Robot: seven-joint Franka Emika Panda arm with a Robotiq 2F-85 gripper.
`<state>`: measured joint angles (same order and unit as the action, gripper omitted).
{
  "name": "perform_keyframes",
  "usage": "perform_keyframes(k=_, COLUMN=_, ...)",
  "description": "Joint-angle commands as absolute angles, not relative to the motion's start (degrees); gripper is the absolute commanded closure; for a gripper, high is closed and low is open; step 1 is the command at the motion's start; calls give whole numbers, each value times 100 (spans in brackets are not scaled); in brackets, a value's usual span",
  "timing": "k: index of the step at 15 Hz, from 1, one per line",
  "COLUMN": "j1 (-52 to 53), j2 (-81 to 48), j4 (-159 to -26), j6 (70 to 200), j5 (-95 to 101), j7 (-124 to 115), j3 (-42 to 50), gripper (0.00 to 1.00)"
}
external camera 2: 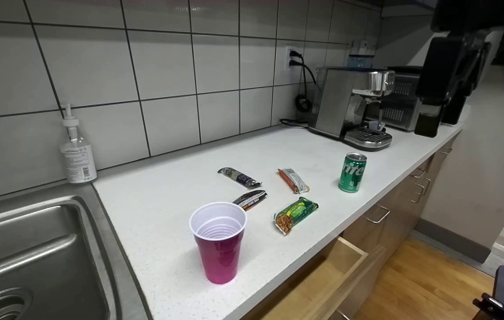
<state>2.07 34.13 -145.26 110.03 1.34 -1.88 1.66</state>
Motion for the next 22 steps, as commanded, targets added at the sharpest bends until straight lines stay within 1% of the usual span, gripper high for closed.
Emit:
perform_keyframes(k=1, j1=77, j2=3407, j4=-14614, j6=11210, j5=176, j7=-253, j3=39, gripper=0)
perform_keyframes(k=7, j1=200, j2=3435, j4=-15106, j6=12199, j5=55, j7=-167, j3=7, gripper=0)
perform_keyframes(k=14, j1=320, j2=3301, j4=-15589, j6=12742, j5=-7, j7=-260, j3=-114, gripper=0)
perform_keyframes(k=22, j1=363, j2=2705, j4=-15944, j6=13547, j5=-139, j7=-563, j3=-333, gripper=0)
